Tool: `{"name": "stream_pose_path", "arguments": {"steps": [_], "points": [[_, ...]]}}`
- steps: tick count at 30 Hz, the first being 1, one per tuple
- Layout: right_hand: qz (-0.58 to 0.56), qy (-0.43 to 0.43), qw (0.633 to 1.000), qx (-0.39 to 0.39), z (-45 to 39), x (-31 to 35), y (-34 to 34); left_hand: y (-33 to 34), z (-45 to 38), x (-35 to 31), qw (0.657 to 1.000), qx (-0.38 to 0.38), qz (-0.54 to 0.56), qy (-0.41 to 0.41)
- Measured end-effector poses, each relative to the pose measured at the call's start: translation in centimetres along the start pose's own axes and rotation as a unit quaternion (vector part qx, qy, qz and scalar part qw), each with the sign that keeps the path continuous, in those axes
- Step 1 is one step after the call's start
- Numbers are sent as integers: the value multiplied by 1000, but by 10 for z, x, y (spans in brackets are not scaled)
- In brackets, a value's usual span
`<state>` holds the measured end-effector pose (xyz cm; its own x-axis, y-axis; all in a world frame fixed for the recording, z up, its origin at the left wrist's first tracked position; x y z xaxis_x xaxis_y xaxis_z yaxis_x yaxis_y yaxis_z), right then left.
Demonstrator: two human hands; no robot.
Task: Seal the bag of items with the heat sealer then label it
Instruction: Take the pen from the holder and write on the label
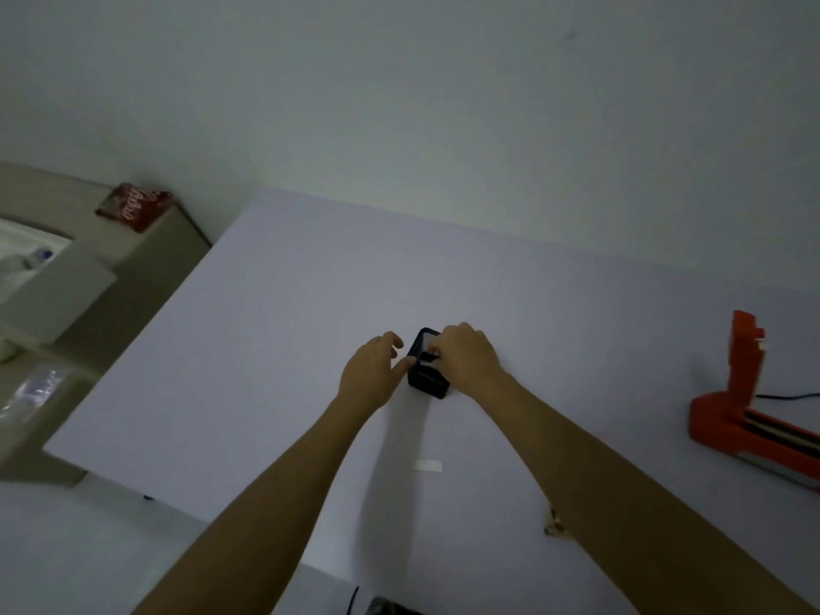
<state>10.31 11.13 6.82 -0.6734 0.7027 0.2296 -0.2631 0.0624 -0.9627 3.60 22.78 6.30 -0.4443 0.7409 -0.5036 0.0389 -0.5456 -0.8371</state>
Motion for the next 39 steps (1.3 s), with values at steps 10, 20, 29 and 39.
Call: {"name": "stream_pose_path", "arguments": {"steps": [10,20,29,39], "points": [[88,-31,995,29,-17,9,23,12,-3,-4,999,-2,-16,38],[-163,19,923,-348,33,40,-212,-210,23,-103,938,-215,143,231],[-735,61,624,-257,30,63,-262,-279,55,-167,898,-196,207,335],[-570,131,709,-393,49,66,-264,-246,68,-182,876,-252,-162,379]]}}
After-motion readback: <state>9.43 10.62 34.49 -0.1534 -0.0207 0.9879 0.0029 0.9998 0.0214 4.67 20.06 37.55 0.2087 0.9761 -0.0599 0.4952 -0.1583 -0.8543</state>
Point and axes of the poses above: each hand's wrist, its own z-axis away from the middle knuckle, its own y-axis out of the palm, x = y × z, the point moved 8 cm from there along -z, towards the middle knuckle, and after that the axes turned 7 degrees about -y, right-handed, at the moved point
